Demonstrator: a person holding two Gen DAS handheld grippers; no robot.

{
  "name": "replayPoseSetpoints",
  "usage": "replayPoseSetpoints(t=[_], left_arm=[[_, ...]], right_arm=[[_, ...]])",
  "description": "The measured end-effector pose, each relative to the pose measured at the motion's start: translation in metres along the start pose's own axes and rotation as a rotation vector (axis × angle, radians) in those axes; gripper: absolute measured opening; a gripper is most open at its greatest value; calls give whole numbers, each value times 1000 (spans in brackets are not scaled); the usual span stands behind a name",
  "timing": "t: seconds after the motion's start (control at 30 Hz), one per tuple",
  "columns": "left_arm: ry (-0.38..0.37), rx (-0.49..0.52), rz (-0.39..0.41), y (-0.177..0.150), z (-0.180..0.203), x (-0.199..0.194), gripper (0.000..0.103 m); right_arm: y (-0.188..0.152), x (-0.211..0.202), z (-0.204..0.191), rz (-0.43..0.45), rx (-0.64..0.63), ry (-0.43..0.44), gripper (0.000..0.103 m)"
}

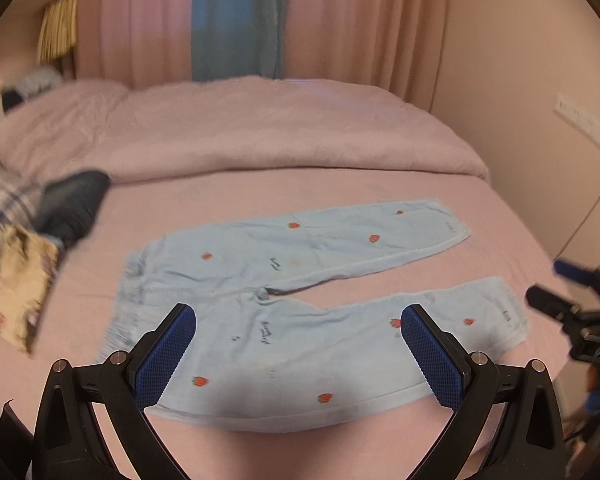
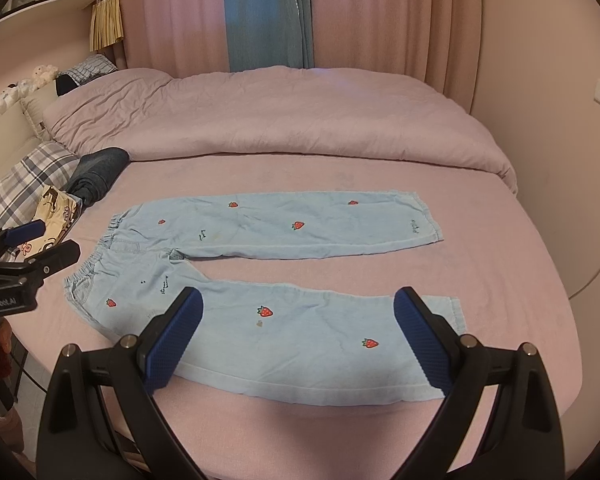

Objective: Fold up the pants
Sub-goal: 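Lower left tool to the waistband while right tool reaches the other leg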

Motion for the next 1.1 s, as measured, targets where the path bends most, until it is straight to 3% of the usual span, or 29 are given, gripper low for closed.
replayPoseSetpoints(t=[0.07,0.3,0.53,0.63,0.7,0.83,1.03,1.1], left_arm=[[6,-45,-17,1,-19,16,103],[155,-164,-126,5,-118,93,103],[154,-292,-205,13,-199,164,102],[102,-350,-238,20,-216,193,102],[73,-339,-257,26,-220,210,102],[114,-234,-293,38,-222,239,102],[110,-50,-344,34,-205,268,96],[184,38,-369,26,-205,283,91]], right_arm=[[-2,12,0,-24,2,23,97],[4,89,-8,-130,-28,114,96],[35,197,-28,-214,-134,182,92],[54,247,-34,-250,-172,208,88],[67,278,-40,-269,-204,208,86],[89,330,-48,-314,-246,211,82],[97,363,-71,-352,-315,275,81],[92,376,-70,-377,-350,239,79]])
Point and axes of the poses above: each gripper's, at about its wrist camera, not at the fingertips, and x roughly the way its jaws point, z to its right, y to its top, the point moved 7 cm from there along x, roughly the way its jaws point, and after that the axes turned 6 degrees about y, right-handed, at the moved point
